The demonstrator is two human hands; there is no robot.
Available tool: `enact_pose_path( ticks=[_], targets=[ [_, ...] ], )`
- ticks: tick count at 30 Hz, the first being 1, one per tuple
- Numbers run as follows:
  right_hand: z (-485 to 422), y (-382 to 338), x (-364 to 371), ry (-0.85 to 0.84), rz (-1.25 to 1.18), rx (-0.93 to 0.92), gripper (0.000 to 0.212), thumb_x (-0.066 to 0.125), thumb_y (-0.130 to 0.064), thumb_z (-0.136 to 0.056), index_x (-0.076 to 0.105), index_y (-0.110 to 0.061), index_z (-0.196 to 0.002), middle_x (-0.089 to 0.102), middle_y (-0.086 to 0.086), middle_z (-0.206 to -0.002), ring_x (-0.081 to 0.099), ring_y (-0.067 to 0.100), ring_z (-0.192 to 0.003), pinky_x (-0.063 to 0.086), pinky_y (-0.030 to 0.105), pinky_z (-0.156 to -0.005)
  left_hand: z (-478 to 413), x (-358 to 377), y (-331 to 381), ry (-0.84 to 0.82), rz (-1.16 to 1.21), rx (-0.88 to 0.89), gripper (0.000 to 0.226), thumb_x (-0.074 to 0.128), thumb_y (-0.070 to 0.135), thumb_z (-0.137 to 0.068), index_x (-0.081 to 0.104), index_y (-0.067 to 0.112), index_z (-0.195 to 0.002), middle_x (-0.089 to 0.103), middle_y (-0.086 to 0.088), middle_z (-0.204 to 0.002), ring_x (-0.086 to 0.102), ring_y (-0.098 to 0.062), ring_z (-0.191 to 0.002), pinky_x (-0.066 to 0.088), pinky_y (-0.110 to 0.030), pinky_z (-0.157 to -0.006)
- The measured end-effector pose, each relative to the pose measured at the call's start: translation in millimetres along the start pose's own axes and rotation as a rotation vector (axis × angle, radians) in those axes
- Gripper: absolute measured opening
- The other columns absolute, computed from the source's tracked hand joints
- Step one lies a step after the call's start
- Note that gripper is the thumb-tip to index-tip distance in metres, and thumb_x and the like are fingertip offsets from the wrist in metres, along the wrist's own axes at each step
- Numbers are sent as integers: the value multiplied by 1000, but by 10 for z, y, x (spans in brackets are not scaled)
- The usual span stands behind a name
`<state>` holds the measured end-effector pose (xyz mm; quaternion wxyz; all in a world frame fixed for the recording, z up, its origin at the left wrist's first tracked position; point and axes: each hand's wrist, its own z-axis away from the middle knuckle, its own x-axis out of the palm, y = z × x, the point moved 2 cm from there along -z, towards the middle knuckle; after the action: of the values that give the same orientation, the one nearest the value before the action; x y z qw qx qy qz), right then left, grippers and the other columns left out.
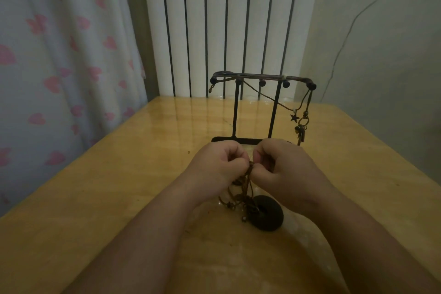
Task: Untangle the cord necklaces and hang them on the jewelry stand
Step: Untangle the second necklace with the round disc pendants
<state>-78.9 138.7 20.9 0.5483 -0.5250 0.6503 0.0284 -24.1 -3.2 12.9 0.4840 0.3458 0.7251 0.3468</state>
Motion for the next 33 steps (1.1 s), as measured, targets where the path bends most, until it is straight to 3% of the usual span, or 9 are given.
enact_pose_path(
  ticks=[5,11,14,18,22,30,33],
  targets=[
    [15,-15,-24,-92,-142,40,9,51,-35,-81,55,-27,-79,56,-4,-76,52,15,-68,50,34,-63,3,-1,10,-29,34,-18,27,59,15,-89,62,32,-69,57,18,-61,50,4,-59,41,-21,-59],
    [31,-56,11,53,-414,70,10,51,-29,-83,57,-22,-79,60,7,-78,58,28,-79,55,55,-77,-7,22,27,-22,257,-62,23,57,26,-85,66,33,-65,57,14,-62,52,-3,-60,42,-33,-67],
    [16,-43,42,130,-465,93,10,54,-21,-91,60,-22,-83,58,-3,-74,58,22,-75,57,47,-76,-22,22,27,45,303,-65,21,57,26,-87,66,29,-68,54,13,-59,47,-6,-58,40,-31,-63],
    [3,-19,30,170,-306,28,4,59,-28,-84,61,-31,-85,57,-7,-73,54,14,-67,55,37,-65,-9,4,28,84,172,-43,21,57,15,-92,63,24,-73,55,18,-55,49,4,-53,38,-17,-55],
    [-6,10,28,144,-96,20,4,59,-34,-82,57,-38,-82,55,-13,-77,50,-1,-70,39,16,-57,-9,19,11,100,89,-44,19,58,18,-89,62,26,-73,60,7,-72,55,-8,-71,45,-26,-64],
    [-7,-18,39,63,-19,11,10,49,-42,-80,56,-36,-83,55,-13,-81,52,5,-73,48,21,-62,-22,-18,-9,74,70,-46,14,63,22,-87,63,21,-73,61,2,-72,58,-14,-74,50,-33,-70],
    [-4,-4,33,71,-28,7,10,49,-43,-80,56,-36,-83,54,-14,-81,51,4,-73,46,20,-61,-20,-38,3,69,59,-36,13,64,23,-88,65,22,-75,64,3,-75,62,-12,-76,51,-27,-69]
  ],
)
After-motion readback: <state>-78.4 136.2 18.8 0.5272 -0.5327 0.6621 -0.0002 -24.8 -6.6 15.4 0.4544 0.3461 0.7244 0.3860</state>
